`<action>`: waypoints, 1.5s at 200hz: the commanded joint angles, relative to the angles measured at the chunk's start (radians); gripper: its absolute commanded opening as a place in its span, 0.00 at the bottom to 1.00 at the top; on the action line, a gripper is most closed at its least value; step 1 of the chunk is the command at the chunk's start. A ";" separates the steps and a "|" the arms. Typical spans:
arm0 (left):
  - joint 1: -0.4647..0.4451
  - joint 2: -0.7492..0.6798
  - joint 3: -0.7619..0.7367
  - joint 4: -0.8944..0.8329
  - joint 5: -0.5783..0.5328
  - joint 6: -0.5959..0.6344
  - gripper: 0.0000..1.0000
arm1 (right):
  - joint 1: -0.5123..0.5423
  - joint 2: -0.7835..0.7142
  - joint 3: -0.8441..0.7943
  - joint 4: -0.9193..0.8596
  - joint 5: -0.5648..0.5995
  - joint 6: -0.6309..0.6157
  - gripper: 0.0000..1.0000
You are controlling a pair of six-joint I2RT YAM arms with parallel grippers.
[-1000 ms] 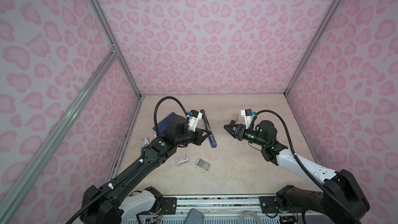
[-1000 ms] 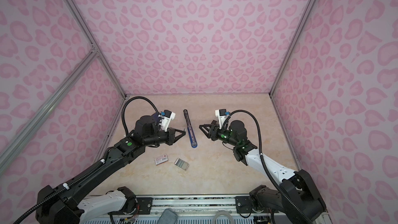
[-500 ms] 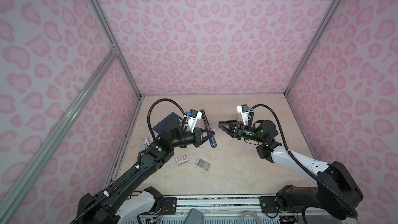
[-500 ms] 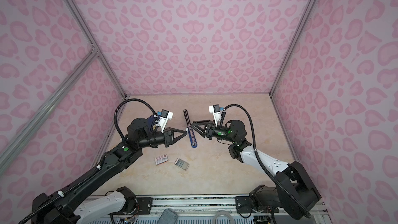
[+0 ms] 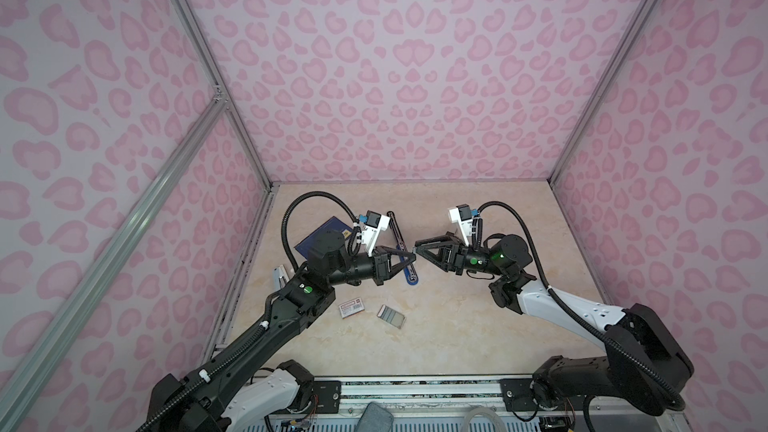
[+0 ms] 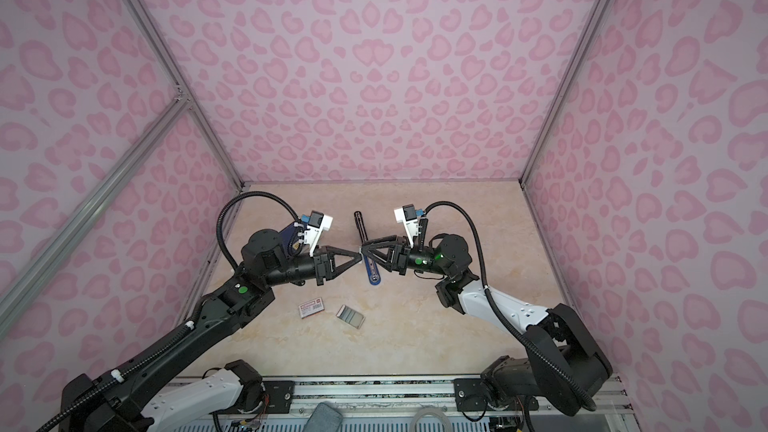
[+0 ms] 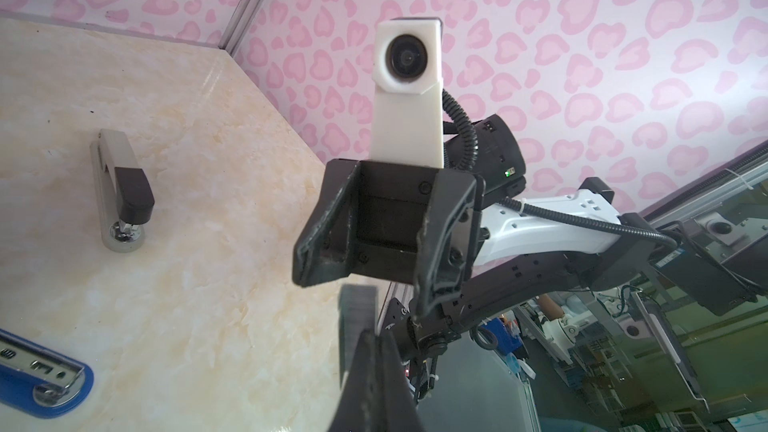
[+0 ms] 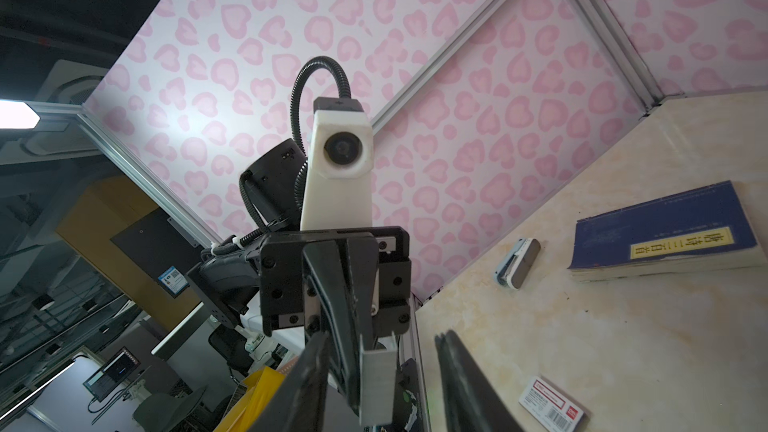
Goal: Load the staples into the stapler
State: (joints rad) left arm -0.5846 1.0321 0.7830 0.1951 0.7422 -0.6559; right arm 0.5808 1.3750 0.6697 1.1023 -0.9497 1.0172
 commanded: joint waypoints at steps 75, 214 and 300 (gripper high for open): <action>0.000 -0.015 -0.011 0.055 0.022 -0.007 0.03 | 0.016 0.028 0.008 0.119 -0.055 0.061 0.37; 0.000 -0.023 -0.018 0.050 0.006 -0.007 0.03 | 0.021 0.051 0.001 0.179 -0.074 0.095 0.15; 0.001 -0.032 -0.010 0.034 -0.009 -0.008 0.35 | -0.002 0.019 -0.021 0.121 -0.030 0.042 0.13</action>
State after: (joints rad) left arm -0.5858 1.0092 0.7673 0.2142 0.7517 -0.6647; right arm 0.5877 1.4101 0.6601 1.1984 -0.9939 1.0885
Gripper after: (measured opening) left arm 0.340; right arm 0.133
